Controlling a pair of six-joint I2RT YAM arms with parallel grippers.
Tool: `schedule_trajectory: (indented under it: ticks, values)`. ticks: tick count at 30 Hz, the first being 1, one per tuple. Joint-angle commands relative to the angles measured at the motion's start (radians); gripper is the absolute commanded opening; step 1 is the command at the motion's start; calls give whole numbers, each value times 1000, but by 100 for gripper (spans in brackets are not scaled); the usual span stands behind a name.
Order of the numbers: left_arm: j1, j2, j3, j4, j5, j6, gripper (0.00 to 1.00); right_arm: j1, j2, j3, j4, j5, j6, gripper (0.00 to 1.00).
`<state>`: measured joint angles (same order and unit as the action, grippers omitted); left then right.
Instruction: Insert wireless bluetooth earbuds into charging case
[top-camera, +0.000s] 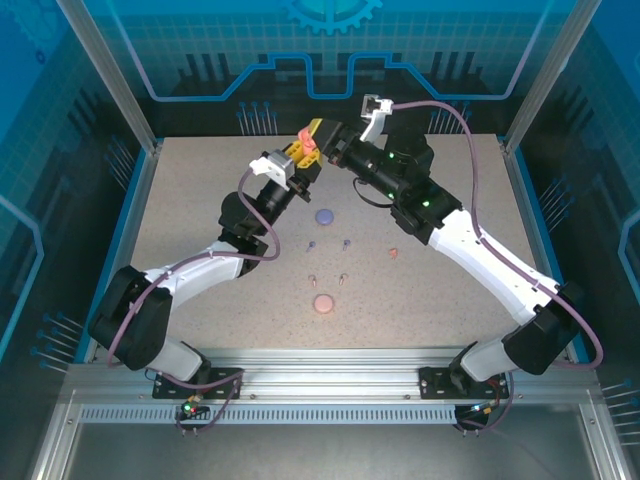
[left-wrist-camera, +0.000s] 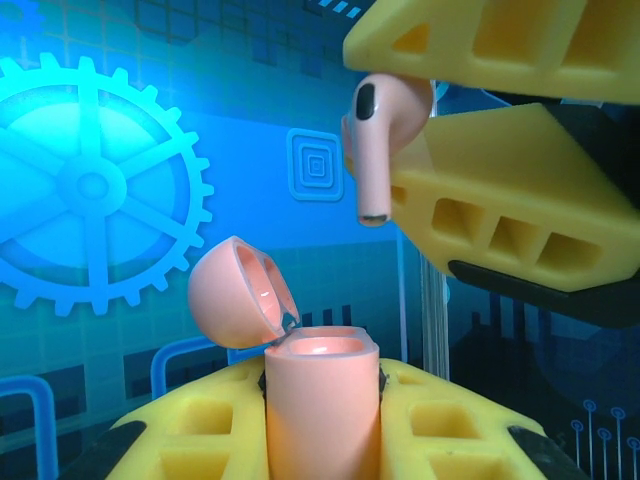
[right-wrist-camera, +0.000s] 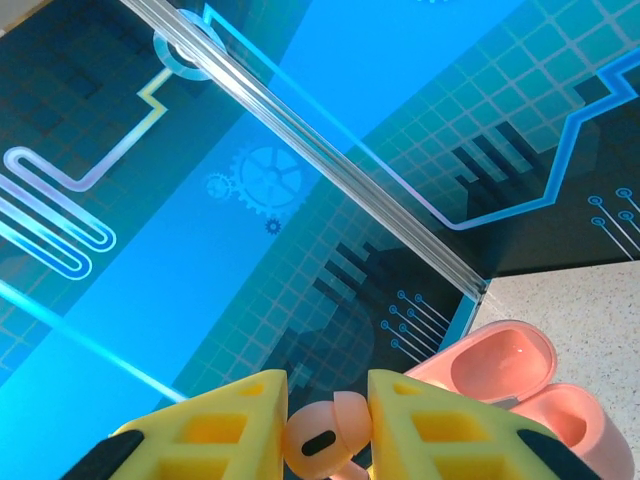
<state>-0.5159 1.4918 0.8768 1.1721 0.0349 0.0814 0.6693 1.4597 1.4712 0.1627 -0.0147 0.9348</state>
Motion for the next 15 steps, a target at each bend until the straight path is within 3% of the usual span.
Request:
schedule_trajectory:
  ticks: [1,15]
  values:
    - [3,3,33,39,14,17,0,20,13,-11,37,44,4,27]
    - [3,1,37,41,16,12,0,27,44,-11,17,74,3,26]
